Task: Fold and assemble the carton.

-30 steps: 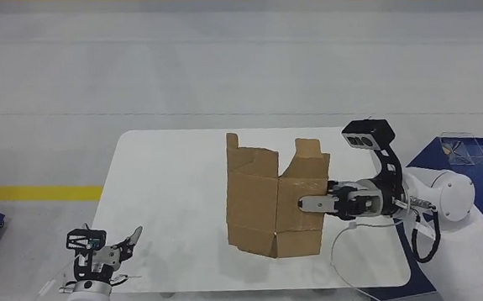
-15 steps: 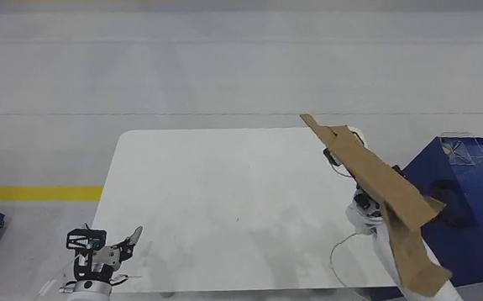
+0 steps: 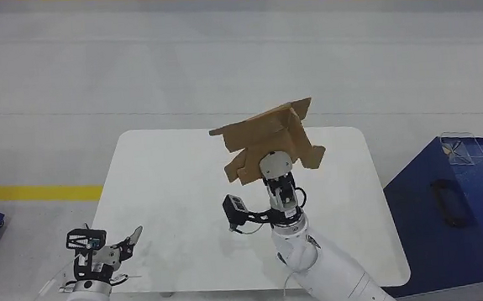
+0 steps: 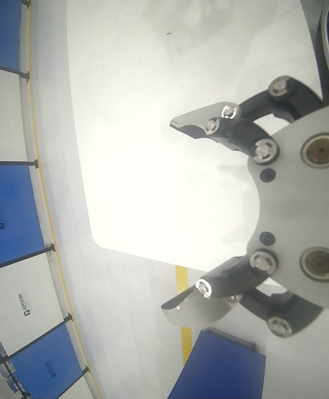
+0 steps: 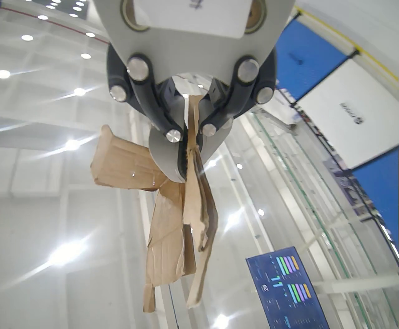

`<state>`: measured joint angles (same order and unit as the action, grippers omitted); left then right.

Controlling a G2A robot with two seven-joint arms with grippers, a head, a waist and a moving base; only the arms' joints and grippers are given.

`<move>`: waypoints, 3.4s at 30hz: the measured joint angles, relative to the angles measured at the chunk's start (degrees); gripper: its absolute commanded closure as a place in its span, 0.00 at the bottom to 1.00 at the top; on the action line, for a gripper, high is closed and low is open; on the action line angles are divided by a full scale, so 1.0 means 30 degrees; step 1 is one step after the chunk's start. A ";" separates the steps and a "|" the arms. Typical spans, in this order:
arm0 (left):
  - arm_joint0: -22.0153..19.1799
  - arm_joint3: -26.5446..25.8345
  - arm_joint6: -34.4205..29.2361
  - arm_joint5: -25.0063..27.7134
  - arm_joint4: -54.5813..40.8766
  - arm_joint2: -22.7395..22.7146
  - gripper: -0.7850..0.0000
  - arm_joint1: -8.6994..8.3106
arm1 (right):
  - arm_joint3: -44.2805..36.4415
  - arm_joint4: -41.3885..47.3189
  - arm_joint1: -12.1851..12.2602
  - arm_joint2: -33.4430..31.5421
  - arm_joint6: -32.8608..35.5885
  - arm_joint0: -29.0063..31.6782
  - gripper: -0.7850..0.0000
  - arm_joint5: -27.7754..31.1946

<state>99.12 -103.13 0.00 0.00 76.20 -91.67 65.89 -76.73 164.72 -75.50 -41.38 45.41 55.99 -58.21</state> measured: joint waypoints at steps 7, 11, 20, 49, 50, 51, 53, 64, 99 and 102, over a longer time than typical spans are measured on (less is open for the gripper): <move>0.0000 0.0000 0.0000 0.0000 0.0000 0.0000 0.00 0.0000 | 0.0260 -0.5034 -0.0476 -0.2045 0.0463 -0.0136 1.00 0.0249; 0.0000 0.0000 0.0000 0.0000 0.0000 0.0000 0.00 0.0000 | -0.1605 -1.1895 -0.0550 -0.4692 0.3088 0.0696 1.00 0.2899; 0.0000 0.0000 0.0000 0.0000 0.0000 0.0000 0.00 0.0000 | -0.0408 -2.9572 0.0563 -0.8916 1.4212 0.0324 1.00 1.6754; 0.0000 0.0000 0.0000 0.0000 0.0000 0.0000 0.00 0.0000 | -1.1294 -5.1653 0.1737 -1.4760 0.3575 0.4820 1.00 3.5449; 0.0000 0.0000 0.0000 0.0000 0.0000 0.0000 0.00 0.0000 | -1.2046 -5.3231 0.1779 -1.5237 0.2701 0.5057 1.00 3.6322; 0.0000 0.0000 0.0000 0.0000 0.0000 0.0000 0.00 0.0000 | -1.3019 -5.5015 0.1820 -1.5789 0.1363 0.5406 1.00 3.7534; 0.0000 0.0000 0.0000 0.0000 0.0000 0.0000 0.00 0.0000 | -1.4555 -5.7129 0.1877 -1.6637 -0.0338 0.5800 1.00 3.8680; 0.0000 0.0000 0.0000 0.0000 0.0000 0.0000 0.00 0.0000 | -1.9287 -7.7026 0.3031 -1.8185 -1.0869 0.3886 1.00 3.8736; 0.0000 0.0000 0.0000 0.0000 0.0000 0.0000 0.00 0.0000 | -1.9304 -8.1367 0.5210 -2.1731 -2.6668 1.3668 1.00 3.8310; 0.0000 0.0000 0.0000 0.0000 0.0000 0.0000 0.00 0.0000 | -1.9157 -7.6267 0.5663 -2.0766 -2.3861 1.3814 1.00 3.8807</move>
<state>99.12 -103.13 0.00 0.00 76.20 -91.67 65.89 -134.20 -64.08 -58.51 -103.68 -26.17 97.43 58.21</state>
